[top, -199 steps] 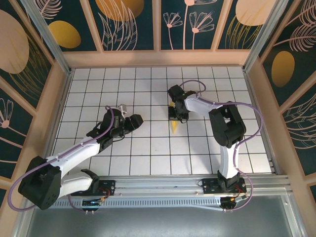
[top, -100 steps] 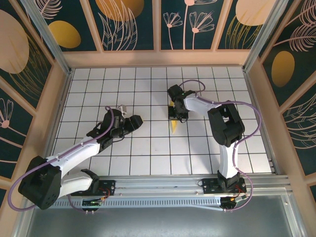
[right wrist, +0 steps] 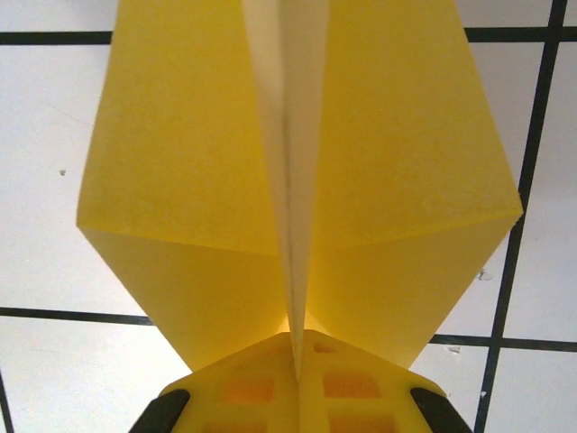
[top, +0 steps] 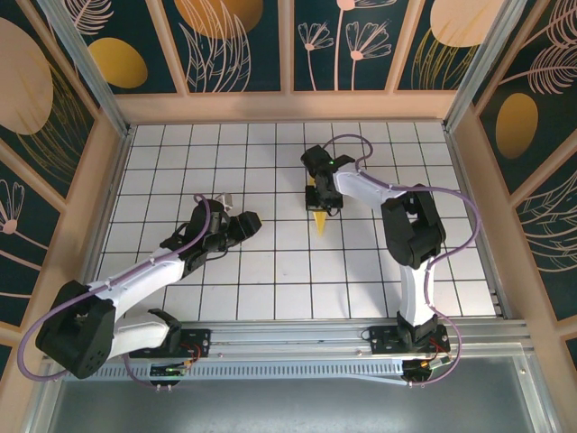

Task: Fold a paper plane with a square sheet of paper (fold left side to right side)
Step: Place the paper plane at the center of the table, then pick up the paper plane at the center of the table.

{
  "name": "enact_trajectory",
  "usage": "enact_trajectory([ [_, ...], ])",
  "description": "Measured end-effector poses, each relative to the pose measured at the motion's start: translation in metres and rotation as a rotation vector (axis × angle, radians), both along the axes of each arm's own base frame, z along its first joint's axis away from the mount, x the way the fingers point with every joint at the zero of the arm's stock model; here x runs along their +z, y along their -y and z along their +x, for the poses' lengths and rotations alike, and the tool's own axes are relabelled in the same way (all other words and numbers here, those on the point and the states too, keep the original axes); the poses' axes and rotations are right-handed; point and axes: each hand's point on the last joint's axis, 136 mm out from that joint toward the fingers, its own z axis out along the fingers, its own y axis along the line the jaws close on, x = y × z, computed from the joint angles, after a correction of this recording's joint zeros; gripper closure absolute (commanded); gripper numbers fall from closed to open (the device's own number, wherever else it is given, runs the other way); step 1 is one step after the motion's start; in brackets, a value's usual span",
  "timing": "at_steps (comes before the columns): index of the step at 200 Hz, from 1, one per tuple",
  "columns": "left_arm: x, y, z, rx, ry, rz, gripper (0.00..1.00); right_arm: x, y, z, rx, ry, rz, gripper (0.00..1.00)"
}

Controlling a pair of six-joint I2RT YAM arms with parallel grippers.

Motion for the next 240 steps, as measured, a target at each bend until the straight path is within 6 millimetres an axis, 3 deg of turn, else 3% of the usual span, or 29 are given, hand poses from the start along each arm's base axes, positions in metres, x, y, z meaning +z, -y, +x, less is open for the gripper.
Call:
enact_trajectory([
  [54,0.0,0.0,0.0,-0.003,0.001,0.003,0.43,-0.023,0.003,-0.007,0.008,-0.055,-0.064,0.95],
  [240,-0.006,0.0,-0.001,-0.007,-0.013,0.012,0.43,-0.023,-0.005,-0.01,0.02,-0.064,-0.033,0.8],
])
